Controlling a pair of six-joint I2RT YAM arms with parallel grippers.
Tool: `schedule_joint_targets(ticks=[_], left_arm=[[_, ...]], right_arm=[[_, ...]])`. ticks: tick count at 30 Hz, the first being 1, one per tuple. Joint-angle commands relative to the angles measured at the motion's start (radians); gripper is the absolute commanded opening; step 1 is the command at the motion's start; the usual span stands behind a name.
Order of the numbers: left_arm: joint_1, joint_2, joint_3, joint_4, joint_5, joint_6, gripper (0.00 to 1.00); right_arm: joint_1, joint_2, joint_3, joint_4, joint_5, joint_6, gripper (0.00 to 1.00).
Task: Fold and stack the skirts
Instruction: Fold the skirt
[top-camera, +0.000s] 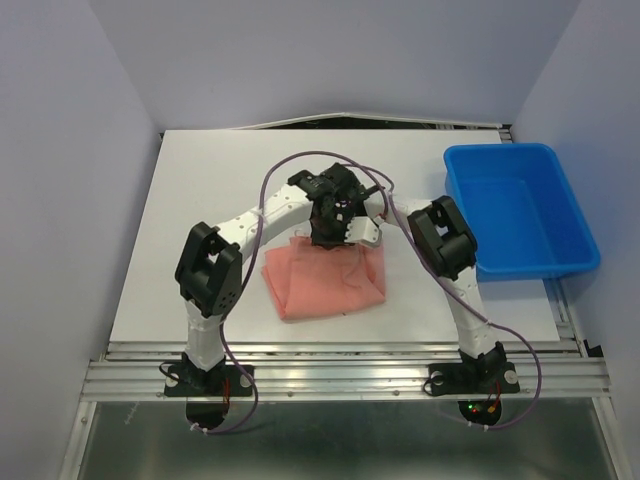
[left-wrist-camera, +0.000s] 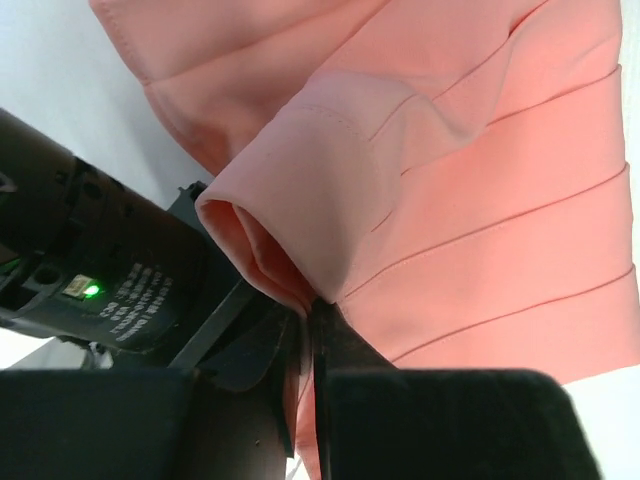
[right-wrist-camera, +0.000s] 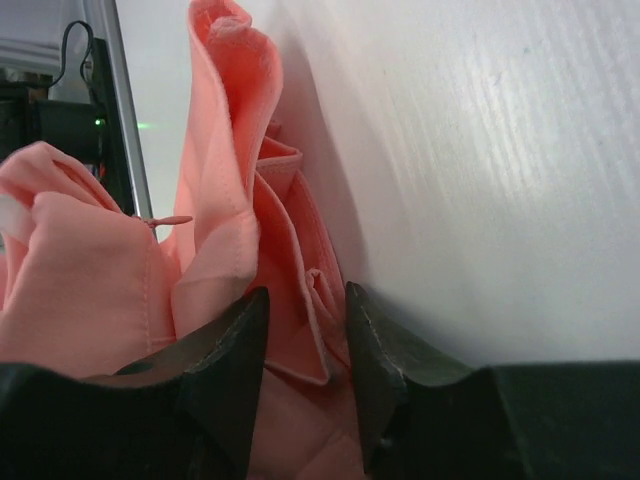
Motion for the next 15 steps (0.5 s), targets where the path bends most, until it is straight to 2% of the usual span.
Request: schedule_joint_targets(ticks=[1,6,10,11,15], left_arm=[[0.010,0.010,-0.065,0.173,-0.121,-0.030,0.28],[0.018,-0.003,-0.034,0.182,-0.133,-0.076,0.40],[0.049,-0.033,0.013,0.195,-0.152,-0.123,0.43],[0.056,-0.039,0.025,0.187,-0.156,-0.134,0.43],[0.081,-0.086,0.049,0.181,-0.173,-0.226,0.43]], right_arm=[[0.019,0.056,0.077,-0.052,0.170,-0.020,0.51],[-0.034,0.074,0.191,-0.060,0.274,0.003,0.70],[-0.091,0.068,0.300,-0.083,0.350,0.000,0.81],[-0.117,0.067,0.318,-0.092,0.379,0.005,0.87],[-0.163,-0.001,0.358,-0.090,0.443,0.023,0.96]])
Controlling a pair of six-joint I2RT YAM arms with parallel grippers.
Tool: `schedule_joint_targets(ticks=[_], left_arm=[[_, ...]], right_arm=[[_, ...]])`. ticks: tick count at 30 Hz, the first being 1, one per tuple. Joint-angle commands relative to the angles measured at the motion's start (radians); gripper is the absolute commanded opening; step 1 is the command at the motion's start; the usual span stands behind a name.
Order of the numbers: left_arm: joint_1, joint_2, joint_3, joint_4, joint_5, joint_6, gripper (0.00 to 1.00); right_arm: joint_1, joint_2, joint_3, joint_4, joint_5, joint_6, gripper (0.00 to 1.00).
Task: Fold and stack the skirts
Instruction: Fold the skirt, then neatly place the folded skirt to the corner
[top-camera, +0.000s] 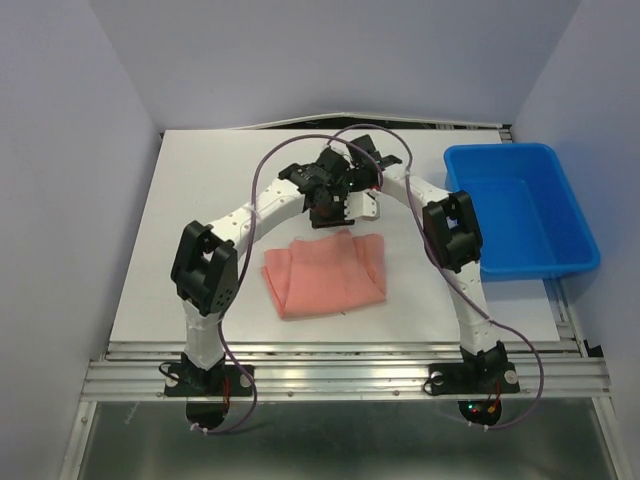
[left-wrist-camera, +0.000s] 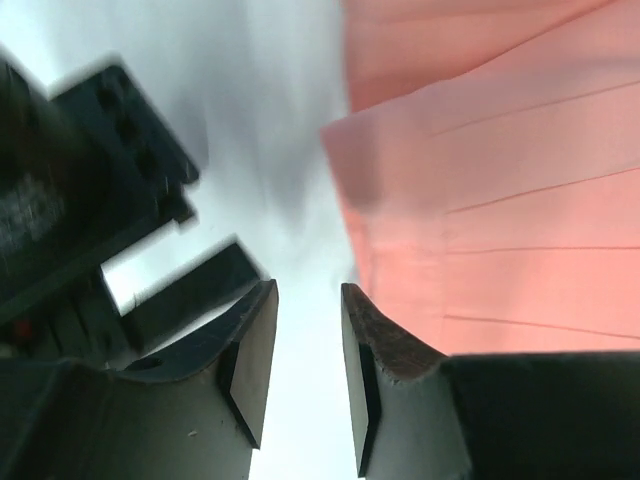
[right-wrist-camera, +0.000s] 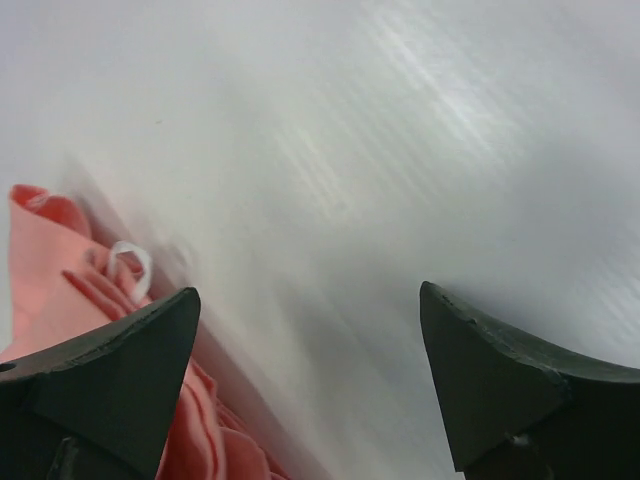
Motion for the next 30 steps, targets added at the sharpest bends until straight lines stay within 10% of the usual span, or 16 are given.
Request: schedule_joint_targets(ticks=[1,8,15,17,30], left_arm=[[0.033,-0.082,0.049,0.001,-0.051,-0.184,0.43],[-0.021,-0.250,-0.136,0.124,-0.035,-0.876,0.58],[-0.058,-0.294,-0.426,0.257,-0.182,-1.258,0.66],[-0.058,-0.288,-0.436,0.247,-0.198,-1.312,0.82],[-0.058,0.077,-0.433,0.262,-0.117,-1.442,0.93]], right_arm=[[-0.078,-0.069,0.054,-0.042,0.158,0.006,0.98],[-0.098,-0.314,-0.107,-0.040,0.289,0.058,1.00],[-0.146,-0.546,-0.301,-0.051,0.383,0.152,1.00],[-0.155,-0.591,-0.343,-0.054,0.379,0.158,1.00],[-0.155,-0.718,-0.484,-0.059,0.435,0.080,1.00]])
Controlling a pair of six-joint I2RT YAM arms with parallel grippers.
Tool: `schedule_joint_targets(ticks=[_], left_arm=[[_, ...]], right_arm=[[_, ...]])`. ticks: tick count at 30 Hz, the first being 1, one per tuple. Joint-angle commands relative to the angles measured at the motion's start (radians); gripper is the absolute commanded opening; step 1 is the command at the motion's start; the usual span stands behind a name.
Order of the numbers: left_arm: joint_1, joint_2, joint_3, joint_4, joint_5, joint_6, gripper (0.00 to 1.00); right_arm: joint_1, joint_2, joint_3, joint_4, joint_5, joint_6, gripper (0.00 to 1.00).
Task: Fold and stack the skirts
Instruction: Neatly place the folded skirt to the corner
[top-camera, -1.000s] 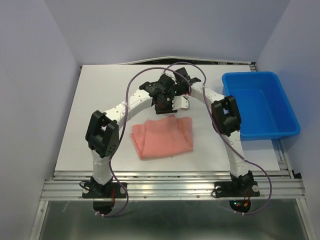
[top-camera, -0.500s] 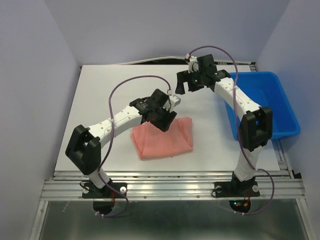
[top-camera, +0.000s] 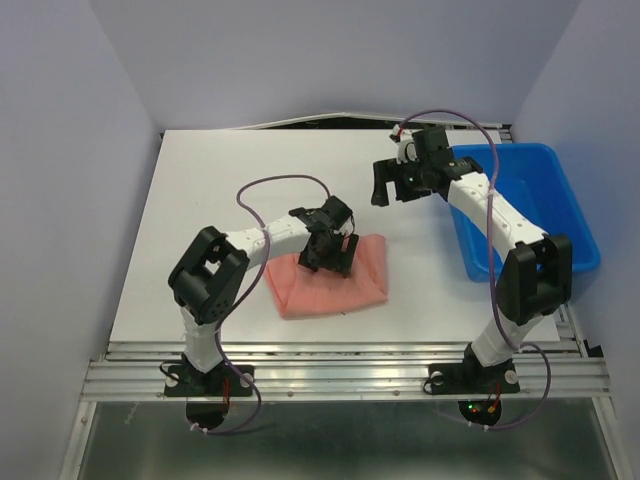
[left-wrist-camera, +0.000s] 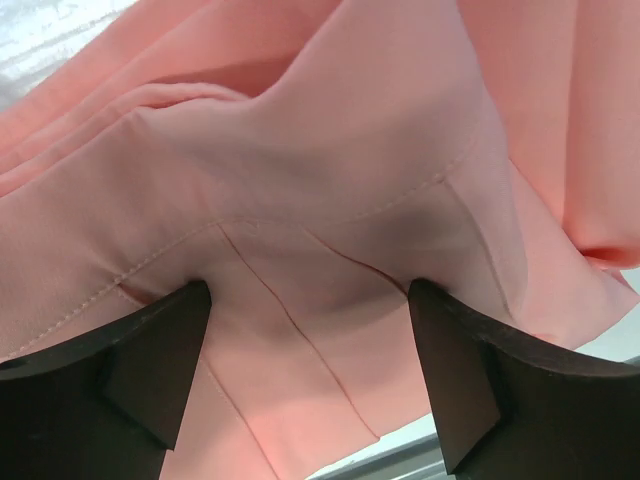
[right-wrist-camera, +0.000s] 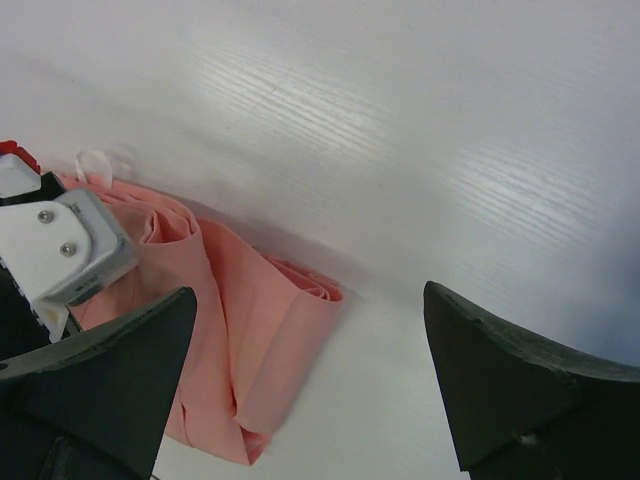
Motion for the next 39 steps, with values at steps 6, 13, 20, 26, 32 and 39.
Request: schedule_joint_targets(ticks=[6,13,20,26,32,39], left_arm=[[0.204,0.283,0.150,-0.159,-0.134,0.088,0.92],[0.422,0.297,0.157,-0.163,-0.292,0.288,0.91],[0.600,0.250,0.149,-0.132,-0.301,0.705,0.89],[0.721,0.202,-0.018,-0.172,-0.177,0.882,0.88],[0.841,0.067,-0.288,-0.123,-0.160,0.938,0.88],[0.910,-0.075,-0.469,-0.107,-0.158,1.021,0.88]], right_arm=[[-0.007,-0.008,0.037,0.008,0.018,-0.047,1.00],[-0.007,0.015,0.074,-0.003,-0.081,-0.047,1.00],[-0.007,0.019,0.082,-0.012,-0.098,-0.044,1.00],[-0.007,0.010,0.082,-0.027,-0.100,-0.048,1.00],[-0.007,-0.013,0.074,-0.040,-0.100,-0.074,1.00],[-0.007,-0.038,0.068,-0.059,-0.109,-0.064,1.00]])
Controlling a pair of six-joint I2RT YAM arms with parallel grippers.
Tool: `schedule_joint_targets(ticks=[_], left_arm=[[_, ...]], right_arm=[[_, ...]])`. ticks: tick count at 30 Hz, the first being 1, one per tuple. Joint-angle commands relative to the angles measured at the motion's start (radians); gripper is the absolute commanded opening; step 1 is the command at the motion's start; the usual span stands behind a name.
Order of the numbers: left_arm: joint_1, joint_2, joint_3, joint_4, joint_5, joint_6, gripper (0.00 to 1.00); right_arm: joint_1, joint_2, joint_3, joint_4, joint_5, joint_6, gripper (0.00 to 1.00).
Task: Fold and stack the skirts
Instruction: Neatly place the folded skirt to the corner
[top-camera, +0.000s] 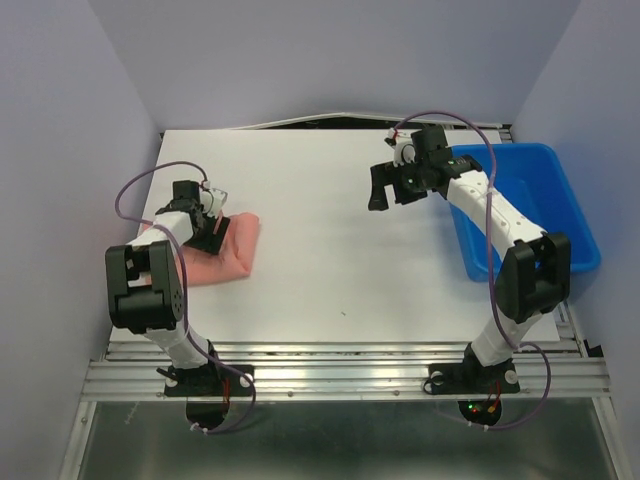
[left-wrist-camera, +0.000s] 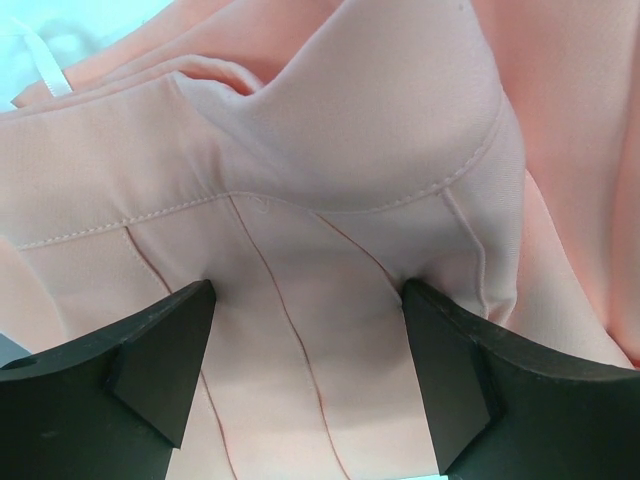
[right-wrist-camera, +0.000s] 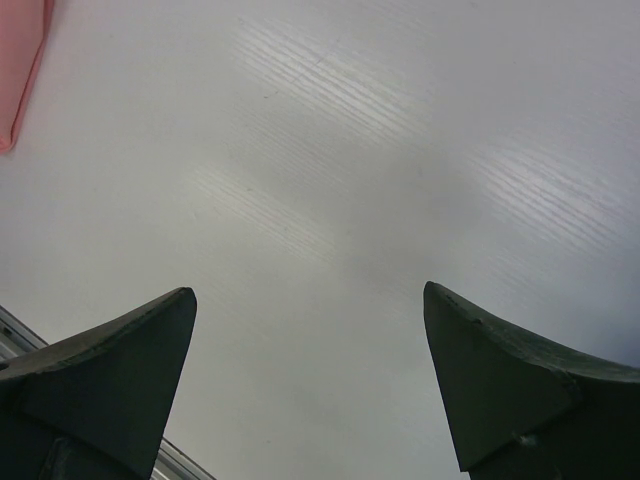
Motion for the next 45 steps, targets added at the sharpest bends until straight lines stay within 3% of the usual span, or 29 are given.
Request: schedule_joint_targets(ticks=[1,8,18,22,28,35,45], left_arm=[[0.045,0.076,-0.189,-0.269,-0.077,0.132,0.88],[0.067,-0.039,-0.309,-0.291,-0.108,0.202,0.87],[0.092,-0.279,-0.349,-0.349,-0.143,0.242,0.87],[0.093,-0.301,-0.333,-0.372,-0.133,0.247,0.87],[0.092,-0.208,-0.208,-0.453,-0.021,0.184,0.83],[0.092,-0.036,-0.036,-0.522,0.136,-0.001,0.80],[0.093,0.027,-0.007,-0.441,0.076,-0.100,0.79]], right_arm=[[-0.006,-0.054,0.049,-0.011,-0.016,-0.008,1.00],[-0.006,-0.066,0.055,-0.024,-0.019,-0.007,1.00],[-0.006,-0.074,0.072,-0.047,-0.024,0.029,1.00],[-0.006,-0.069,0.070,-0.044,-0.028,0.030,1.00],[-0.006,-0.049,0.067,-0.040,-0.025,0.032,1.00],[-0.006,-0.040,0.073,-0.043,0.001,0.016,1.00],[-0.006,-0.033,0.075,-0.046,0.013,0.012,1.00]])
